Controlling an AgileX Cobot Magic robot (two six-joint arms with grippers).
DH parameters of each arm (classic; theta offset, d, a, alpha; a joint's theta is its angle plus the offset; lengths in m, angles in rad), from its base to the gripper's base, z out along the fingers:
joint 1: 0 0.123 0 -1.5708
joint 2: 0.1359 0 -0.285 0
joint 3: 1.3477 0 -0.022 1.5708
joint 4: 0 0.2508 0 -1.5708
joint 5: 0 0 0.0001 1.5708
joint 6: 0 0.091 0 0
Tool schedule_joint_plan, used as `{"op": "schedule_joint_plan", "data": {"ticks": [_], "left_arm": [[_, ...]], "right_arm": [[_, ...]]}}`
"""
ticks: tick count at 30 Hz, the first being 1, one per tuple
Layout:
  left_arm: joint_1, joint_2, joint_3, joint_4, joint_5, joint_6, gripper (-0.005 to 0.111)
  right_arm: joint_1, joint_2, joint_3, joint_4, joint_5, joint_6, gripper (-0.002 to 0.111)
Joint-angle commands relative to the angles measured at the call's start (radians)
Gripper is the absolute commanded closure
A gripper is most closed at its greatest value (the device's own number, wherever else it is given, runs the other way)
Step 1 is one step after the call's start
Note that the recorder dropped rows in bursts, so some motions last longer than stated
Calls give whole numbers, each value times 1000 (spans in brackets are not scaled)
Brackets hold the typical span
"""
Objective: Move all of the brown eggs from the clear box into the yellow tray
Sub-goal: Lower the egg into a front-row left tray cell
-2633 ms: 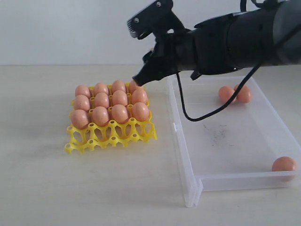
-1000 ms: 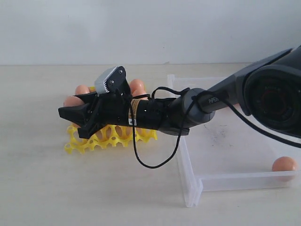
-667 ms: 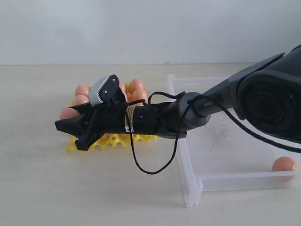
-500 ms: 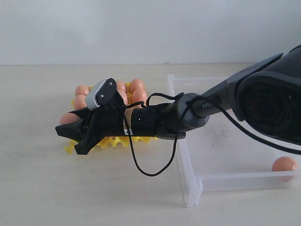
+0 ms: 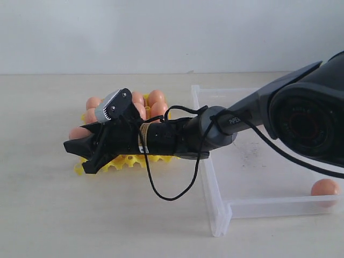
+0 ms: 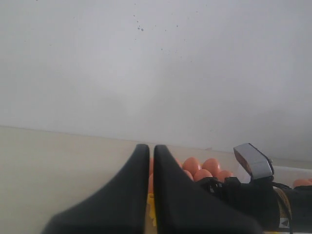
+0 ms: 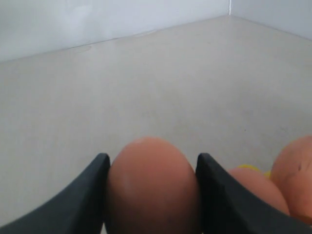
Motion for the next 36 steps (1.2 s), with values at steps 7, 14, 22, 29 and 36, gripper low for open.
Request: {"op": "schedule_joint_plan", "data": {"ticks": [7, 14, 22, 29, 36], "left_arm": [[-6, -3, -3, -9, -16, -7, 103], [-6, -3, -3, -9, -16, -7, 103], [-6, -3, -3, -9, -16, -7, 103], [-6, -3, -3, -9, -16, -7, 103], [-6, -3, -3, -9, -16, -7, 103]], "right_arm": [[-2, 1, 1, 13, 59, 81, 65], [-4, 1, 1, -6, 68, 97, 65], [-4, 1, 1, -6, 101, 97, 65], [-4, 1, 1, -8, 140, 87, 65], [-4, 1, 1, -28, 178, 87, 65]]}}
